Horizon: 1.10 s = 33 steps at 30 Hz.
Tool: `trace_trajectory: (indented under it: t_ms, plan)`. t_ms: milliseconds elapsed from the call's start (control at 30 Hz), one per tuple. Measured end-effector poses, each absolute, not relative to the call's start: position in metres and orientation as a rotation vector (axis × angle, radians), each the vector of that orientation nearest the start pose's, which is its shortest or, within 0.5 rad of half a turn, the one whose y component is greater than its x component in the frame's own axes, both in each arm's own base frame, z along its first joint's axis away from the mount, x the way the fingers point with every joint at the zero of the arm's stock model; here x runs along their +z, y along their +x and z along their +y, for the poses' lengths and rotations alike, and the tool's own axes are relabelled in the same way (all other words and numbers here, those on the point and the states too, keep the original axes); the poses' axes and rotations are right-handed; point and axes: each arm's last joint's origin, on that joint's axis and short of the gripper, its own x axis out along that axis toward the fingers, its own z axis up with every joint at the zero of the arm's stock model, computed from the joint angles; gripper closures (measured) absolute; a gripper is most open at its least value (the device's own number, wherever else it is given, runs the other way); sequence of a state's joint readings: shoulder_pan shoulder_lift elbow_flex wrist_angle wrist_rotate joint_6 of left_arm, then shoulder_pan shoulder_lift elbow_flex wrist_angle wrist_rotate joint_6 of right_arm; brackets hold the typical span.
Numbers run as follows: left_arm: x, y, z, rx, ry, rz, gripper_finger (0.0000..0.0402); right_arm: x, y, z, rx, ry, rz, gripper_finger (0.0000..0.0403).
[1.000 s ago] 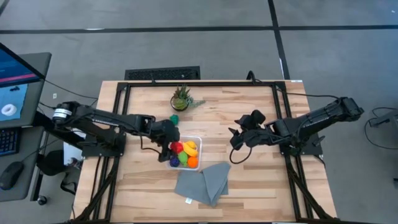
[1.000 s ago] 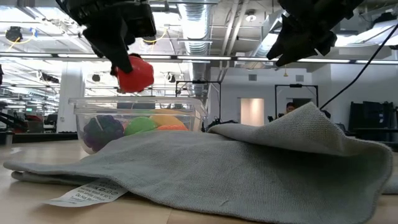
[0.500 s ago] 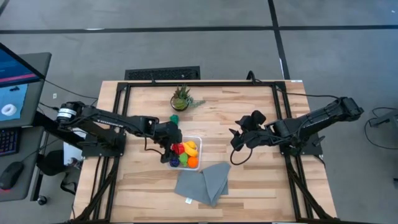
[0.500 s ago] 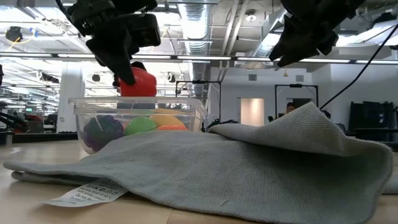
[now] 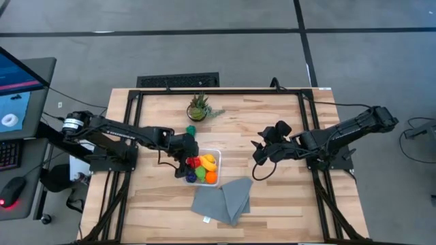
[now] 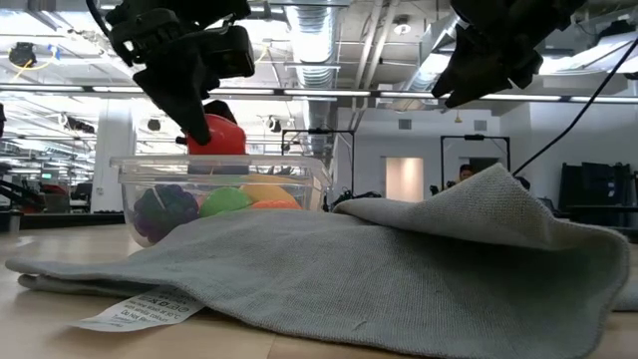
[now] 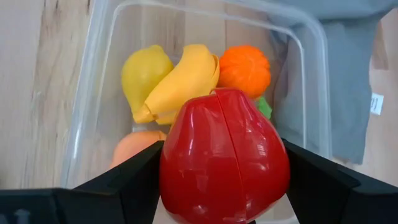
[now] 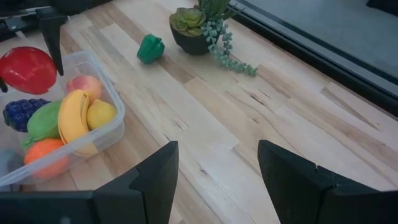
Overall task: Pick and placing Produce into tupperware
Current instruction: Put the red apple into the transparent container
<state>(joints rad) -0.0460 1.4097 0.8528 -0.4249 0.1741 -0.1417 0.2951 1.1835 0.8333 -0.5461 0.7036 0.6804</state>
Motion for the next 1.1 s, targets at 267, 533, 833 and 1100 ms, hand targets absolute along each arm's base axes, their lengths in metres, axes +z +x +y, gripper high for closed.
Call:
trace_trajectory:
  t_ms: [267, 533, 833, 1100]
  plan:
    - [0.196, 0.272, -0.029, -0.169, -0.131, 1.040, 0.0129, 0.250, 0.223, 0.048, -0.619, 0.205, 0.615, 0.0158]
    - [0.193, 0.274, -0.033, -0.175, -0.101, 1.034, 0.0129, 0.250, 0.223, 0.048, -0.618, 0.209, 0.610, 0.0158]
    - [0.196, 0.276, -0.033, -0.175, -0.092, 1.000, 0.0122, 0.251, 0.223, 0.048, -0.617, 0.209, 0.609, 0.0158]
    - [0.196, 0.277, -0.033, -0.175, -0.094, 0.995, 0.0079, 0.251, 0.223, 0.048, -0.617, 0.209, 0.610, 0.0158]
